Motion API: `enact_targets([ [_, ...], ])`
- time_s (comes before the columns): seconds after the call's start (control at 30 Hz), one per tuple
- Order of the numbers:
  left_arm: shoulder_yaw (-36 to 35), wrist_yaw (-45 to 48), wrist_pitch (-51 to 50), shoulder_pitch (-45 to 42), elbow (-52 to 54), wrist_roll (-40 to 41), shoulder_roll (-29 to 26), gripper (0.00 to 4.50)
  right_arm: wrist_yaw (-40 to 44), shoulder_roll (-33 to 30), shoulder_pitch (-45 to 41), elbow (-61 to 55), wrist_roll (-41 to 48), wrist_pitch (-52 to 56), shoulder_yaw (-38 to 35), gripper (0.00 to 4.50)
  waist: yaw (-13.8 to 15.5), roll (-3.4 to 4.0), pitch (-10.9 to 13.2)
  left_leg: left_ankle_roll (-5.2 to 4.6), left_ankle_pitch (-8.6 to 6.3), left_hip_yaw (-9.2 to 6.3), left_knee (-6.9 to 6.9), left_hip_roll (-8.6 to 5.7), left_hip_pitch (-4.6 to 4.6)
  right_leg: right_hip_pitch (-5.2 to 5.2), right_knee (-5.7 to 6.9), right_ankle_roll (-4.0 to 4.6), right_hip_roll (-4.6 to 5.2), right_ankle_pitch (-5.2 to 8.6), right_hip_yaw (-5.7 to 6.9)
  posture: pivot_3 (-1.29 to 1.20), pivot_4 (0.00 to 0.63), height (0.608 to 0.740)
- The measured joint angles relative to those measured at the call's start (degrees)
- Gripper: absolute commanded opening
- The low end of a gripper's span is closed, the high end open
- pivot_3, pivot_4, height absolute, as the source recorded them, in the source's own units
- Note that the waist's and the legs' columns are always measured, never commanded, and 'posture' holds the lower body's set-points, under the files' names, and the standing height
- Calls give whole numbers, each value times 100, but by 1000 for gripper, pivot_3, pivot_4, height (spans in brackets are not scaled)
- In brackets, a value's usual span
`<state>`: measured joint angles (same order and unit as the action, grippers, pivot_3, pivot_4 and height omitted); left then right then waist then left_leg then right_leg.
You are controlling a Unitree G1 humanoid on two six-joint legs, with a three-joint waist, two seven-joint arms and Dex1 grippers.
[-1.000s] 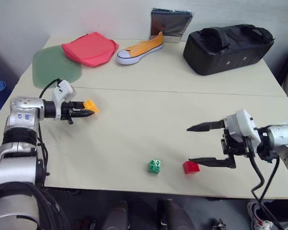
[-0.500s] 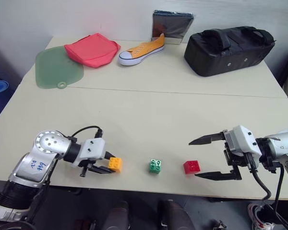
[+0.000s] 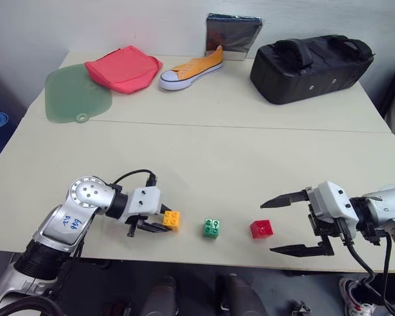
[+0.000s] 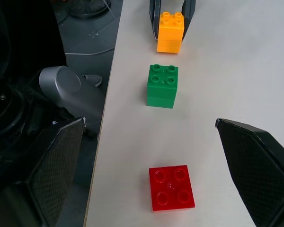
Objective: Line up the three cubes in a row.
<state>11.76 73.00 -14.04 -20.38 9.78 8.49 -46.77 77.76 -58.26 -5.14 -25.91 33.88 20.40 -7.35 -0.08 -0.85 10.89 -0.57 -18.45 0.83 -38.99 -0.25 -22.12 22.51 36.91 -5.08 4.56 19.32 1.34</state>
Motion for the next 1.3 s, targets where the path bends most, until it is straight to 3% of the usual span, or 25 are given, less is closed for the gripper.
enact_targets([
  [0.4,-20,166,514,-137,-591,1,-104,1479,-191,0,-18,-68,14,0,0,4500,-4,0,0,1,1,0,0,0,0,1,0,0,0,0,0,0,150,740],
  [0.6,-21,236,537,-134,-635,7,-172,3357,-262,0,-45,-67,20,13,0,4500,-1,0,0,1,1,0,0,0,0,0,-1,0,1,0,0,0,150,740],
  [0.7,-49,306,526,-89,-641,61,-227,4169,-268,0,-79,-60,11,4,0,4500,-4,0,0,1,1,0,0,0,0,1,0,0,0,0,0,0,150,740],
  [0.77,-95,365,487,-13,-627,141,-314,4477,-268,0,-87,-43,6,-13,0,4500,-11,0,0,1,1,0,1,0,0,1,0,0,0,0,0,0,150,740],
  [1.0,-693,718,94,458,-202,772,-920,4477,-160,-124,156,170,-26,-46,-351,4500,-6,2,1,1,0,-1,4,0,-3,2,-6,0,3,0,0,0,150,740],
  [1.3,-2297,1216,-313,971,-423,1485,-2051,4477,545,-380,1678,905,-119,-147,-2123,4500,-1,6,2,-15,-9,-3,11,0,5,-8,-11,1,6,0,2,0,150,740],
])
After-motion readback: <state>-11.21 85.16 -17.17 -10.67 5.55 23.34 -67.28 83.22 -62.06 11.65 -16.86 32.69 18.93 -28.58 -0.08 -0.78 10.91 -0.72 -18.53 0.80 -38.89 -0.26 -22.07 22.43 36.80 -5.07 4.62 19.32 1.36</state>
